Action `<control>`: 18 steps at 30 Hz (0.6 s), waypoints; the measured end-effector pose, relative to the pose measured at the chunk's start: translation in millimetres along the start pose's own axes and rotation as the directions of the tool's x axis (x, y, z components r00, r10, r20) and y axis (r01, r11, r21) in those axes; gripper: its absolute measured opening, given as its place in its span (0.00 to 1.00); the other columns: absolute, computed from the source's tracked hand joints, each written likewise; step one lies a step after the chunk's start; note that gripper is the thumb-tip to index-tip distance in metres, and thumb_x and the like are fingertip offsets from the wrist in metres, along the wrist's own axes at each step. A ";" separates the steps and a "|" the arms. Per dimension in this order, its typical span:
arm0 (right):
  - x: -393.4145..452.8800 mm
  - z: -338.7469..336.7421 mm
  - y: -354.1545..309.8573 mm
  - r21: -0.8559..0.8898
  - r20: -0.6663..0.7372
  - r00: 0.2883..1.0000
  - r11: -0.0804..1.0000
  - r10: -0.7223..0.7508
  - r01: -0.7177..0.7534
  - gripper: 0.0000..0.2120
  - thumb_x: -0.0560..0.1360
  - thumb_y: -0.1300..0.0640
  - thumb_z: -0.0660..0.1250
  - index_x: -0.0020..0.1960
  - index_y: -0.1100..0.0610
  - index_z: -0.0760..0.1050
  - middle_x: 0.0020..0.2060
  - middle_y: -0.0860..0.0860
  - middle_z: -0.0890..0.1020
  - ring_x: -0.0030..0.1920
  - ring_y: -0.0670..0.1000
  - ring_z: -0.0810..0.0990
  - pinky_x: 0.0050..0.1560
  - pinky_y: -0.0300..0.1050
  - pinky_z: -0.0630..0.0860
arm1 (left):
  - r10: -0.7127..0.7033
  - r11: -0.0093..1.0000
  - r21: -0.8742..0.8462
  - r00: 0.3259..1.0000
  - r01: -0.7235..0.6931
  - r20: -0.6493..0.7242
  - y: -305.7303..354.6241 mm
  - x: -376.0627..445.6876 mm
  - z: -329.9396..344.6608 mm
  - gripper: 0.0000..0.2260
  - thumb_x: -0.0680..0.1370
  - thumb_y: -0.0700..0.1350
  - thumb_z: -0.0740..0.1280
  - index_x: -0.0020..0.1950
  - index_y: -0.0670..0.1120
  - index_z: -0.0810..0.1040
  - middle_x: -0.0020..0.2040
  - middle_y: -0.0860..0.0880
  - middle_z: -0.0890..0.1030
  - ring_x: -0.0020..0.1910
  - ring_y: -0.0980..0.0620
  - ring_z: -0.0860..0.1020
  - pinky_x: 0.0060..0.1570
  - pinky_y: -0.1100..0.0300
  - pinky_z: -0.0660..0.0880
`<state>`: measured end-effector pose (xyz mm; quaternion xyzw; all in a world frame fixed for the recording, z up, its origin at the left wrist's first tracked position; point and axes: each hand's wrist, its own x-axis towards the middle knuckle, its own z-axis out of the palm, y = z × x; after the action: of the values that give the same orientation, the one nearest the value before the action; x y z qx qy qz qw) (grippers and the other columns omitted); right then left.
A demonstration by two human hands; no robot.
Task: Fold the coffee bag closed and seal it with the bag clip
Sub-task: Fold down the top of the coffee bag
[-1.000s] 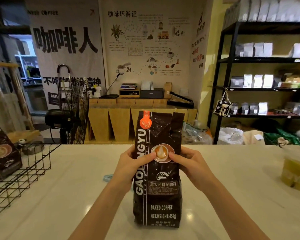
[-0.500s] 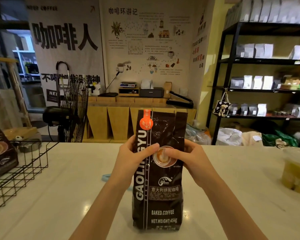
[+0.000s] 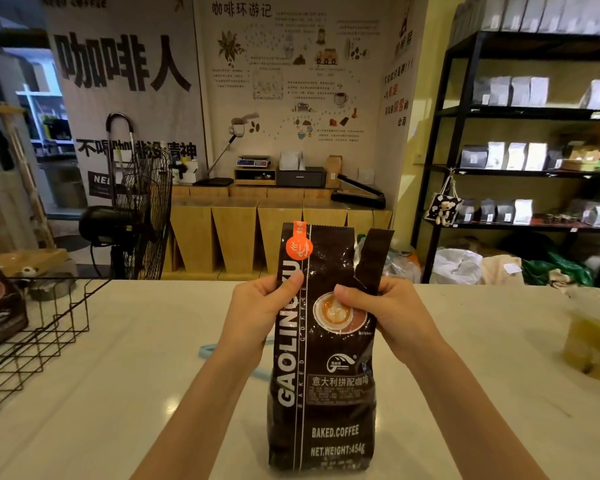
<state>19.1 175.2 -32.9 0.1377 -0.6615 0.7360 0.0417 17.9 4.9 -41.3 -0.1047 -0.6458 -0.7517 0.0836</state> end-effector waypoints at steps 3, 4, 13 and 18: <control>-1.0 -1.8 1.2 -0.025 0.005 1.000 1.000 0.001 -0.001 0.07 0.59 0.55 0.73 0.35 0.56 0.82 0.31 0.51 0.86 0.34 0.49 0.84 0.34 0.36 0.79 | 0.078 0.994 0.069 0.996 -0.080 0.032 1.4 -1.6 -0.9 0.13 0.71 0.49 0.65 0.40 0.40 0.81 0.35 0.45 0.85 0.36 0.49 0.83 0.38 0.59 0.79; -1.4 -3.0 0.4 -0.032 0.012 1.000 0.999 0.007 -0.006 0.08 0.59 0.53 0.72 0.35 0.56 0.82 0.31 0.51 0.86 0.34 0.49 0.84 0.35 0.36 0.79 | 0.094 0.992 0.079 0.995 -0.097 0.034 1.4 -2.8 -0.6 0.13 0.73 0.48 0.64 0.40 0.40 0.81 0.33 0.46 0.85 0.34 0.50 0.83 0.36 0.61 0.79; 1.1 -3.7 3.3 0.009 -0.001 0.999 0.999 0.038 -0.038 0.11 0.66 0.51 0.68 0.42 0.57 0.82 0.34 0.50 0.86 0.36 0.49 0.84 0.36 0.36 0.79 | 0.140 0.990 0.022 0.989 -0.141 0.046 -3.2 0.7 5.1 0.21 0.78 0.44 0.58 0.69 0.60 0.59 0.48 0.52 0.84 0.46 0.52 0.83 0.42 0.56 0.80; -1.3 1.9 9.1 -0.067 -0.221 0.932 0.958 -0.287 0.280 0.27 0.66 0.62 0.73 0.62 0.50 0.68 0.37 0.46 0.87 0.41 0.50 0.85 0.37 0.42 0.82 | 0.201 0.979 0.023 0.978 -0.202 0.063 -2.4 0.3 5.8 0.16 0.78 0.43 0.57 0.62 0.59 0.70 0.47 0.58 0.84 0.49 0.56 0.81 0.41 0.63 0.79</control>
<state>18.4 172.4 -41.8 0.1455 -0.6380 0.7218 0.2255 17.3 10.9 -42.6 -0.1910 -0.6451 -0.7262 0.1414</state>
